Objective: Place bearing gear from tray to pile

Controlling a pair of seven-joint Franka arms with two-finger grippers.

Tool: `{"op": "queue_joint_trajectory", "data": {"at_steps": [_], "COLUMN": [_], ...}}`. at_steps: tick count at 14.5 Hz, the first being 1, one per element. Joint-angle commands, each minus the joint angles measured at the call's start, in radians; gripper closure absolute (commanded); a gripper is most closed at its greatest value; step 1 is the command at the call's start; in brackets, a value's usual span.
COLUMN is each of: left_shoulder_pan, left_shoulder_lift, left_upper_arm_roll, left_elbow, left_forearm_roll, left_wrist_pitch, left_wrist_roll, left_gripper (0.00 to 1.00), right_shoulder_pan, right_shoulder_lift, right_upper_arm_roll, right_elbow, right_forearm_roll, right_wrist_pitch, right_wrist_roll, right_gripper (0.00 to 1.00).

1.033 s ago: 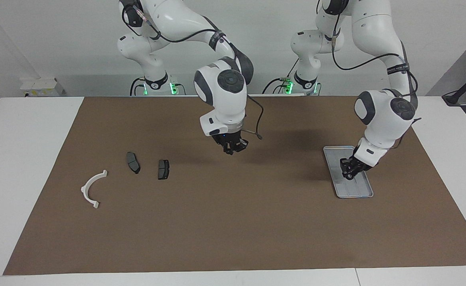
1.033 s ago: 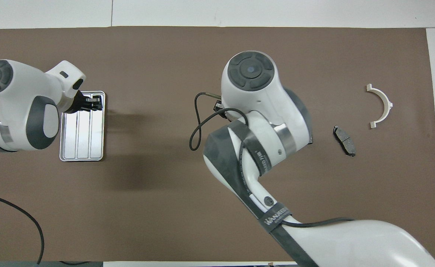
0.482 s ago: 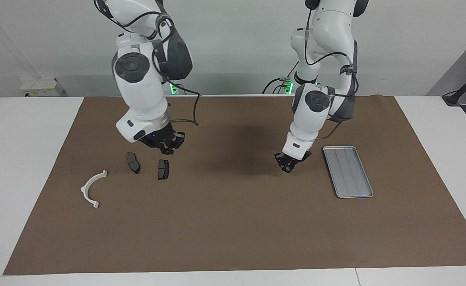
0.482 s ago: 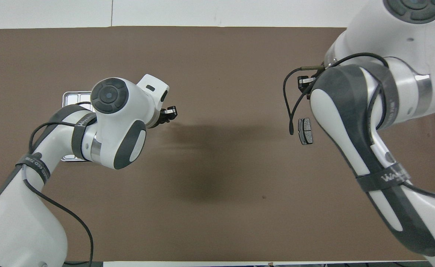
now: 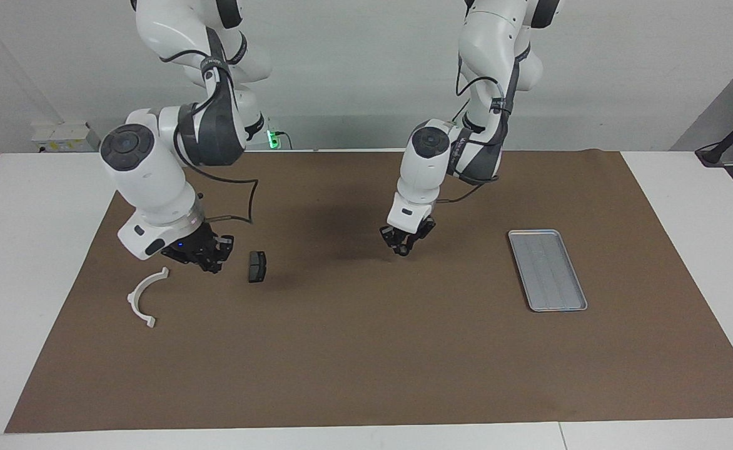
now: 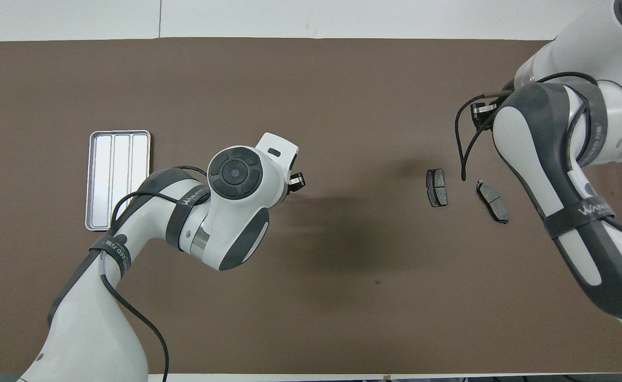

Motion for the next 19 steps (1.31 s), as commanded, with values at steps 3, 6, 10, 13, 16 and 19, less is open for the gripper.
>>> {"op": "queue_joint_trajectory", "data": {"at_steps": [3,6,10,13,16,19], "left_shoulder_pan": [-0.066,-0.086,-0.117,-0.133,-0.135,-0.135], "left_shoulder_lift": [0.056,0.076,0.076,0.076,0.078,0.076], "left_upper_arm_roll": [0.018,0.018,0.018,0.018,0.018,0.018], "left_elbow": [-0.002,0.011,0.000,0.000,-0.005,-0.034], "left_forearm_roll": [0.099,0.099,0.102,0.102,0.103,0.114], "left_wrist_pitch": [0.066,0.076,0.076,0.080,0.092,0.126], "left_wrist_roll": [-0.146,-0.159,-0.186,-0.209,-0.209,-0.209], "left_gripper": [1.00,1.00,1.00,1.00,1.00,1.00], "right_shoulder_pan": [-0.048,-0.072,-0.111,-0.112,-0.112,-0.109], "right_shoulder_lift": [0.023,0.073,0.150,0.173,0.182,0.204], "right_upper_arm_roll": [0.013,0.013,0.013,0.013,0.014,0.013], "right_elbow": [-0.136,-0.136,-0.134,-0.133,-0.134,-0.137], "right_forearm_roll": [-0.011,-0.011,-0.011,-0.011,-0.011,-0.011], "right_wrist_pitch": [0.229,0.291,0.405,0.434,0.439,0.482], "right_wrist_roll": [-0.099,-0.130,-0.173,-0.178,-0.176,-0.175], "right_gripper": [1.00,1.00,1.00,1.00,1.00,1.00]}}
